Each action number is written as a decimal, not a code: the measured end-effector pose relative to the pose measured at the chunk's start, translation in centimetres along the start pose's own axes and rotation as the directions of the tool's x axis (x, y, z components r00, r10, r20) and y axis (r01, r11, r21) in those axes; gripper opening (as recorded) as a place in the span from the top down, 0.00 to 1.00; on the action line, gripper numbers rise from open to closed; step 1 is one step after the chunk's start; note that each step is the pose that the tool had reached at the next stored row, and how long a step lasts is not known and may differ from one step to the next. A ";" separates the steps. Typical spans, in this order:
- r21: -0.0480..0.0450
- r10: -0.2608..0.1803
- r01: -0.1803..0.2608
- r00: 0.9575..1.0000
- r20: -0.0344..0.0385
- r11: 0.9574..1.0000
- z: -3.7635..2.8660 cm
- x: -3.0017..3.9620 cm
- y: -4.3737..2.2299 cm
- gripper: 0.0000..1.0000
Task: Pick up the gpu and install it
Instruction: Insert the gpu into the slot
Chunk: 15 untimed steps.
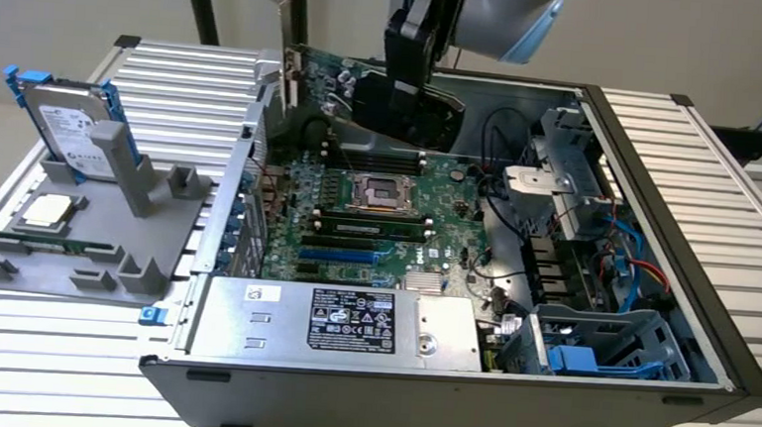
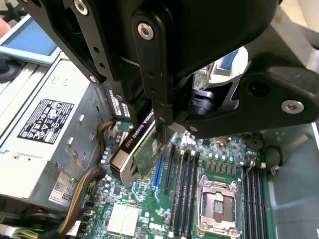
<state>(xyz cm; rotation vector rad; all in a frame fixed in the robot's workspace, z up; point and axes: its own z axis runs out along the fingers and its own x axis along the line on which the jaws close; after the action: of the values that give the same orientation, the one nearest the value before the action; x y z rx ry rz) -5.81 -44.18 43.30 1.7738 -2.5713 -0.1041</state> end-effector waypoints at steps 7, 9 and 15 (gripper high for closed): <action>-0.001 -0.048 0.048 0.999 -0.003 0.999 -0.01 -0.10 -0.26 1.00; -0.002 -0.060 0.060 0.998 -0.004 0.998 -0.02 -0.14 -0.38 1.00; -0.003 -0.098 0.098 0.995 -0.006 0.995 -0.04 -0.26 -0.69 1.00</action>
<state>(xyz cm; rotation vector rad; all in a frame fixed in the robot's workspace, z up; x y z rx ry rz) -5.08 -44.18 43.30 1.8966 -2.4779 -0.1026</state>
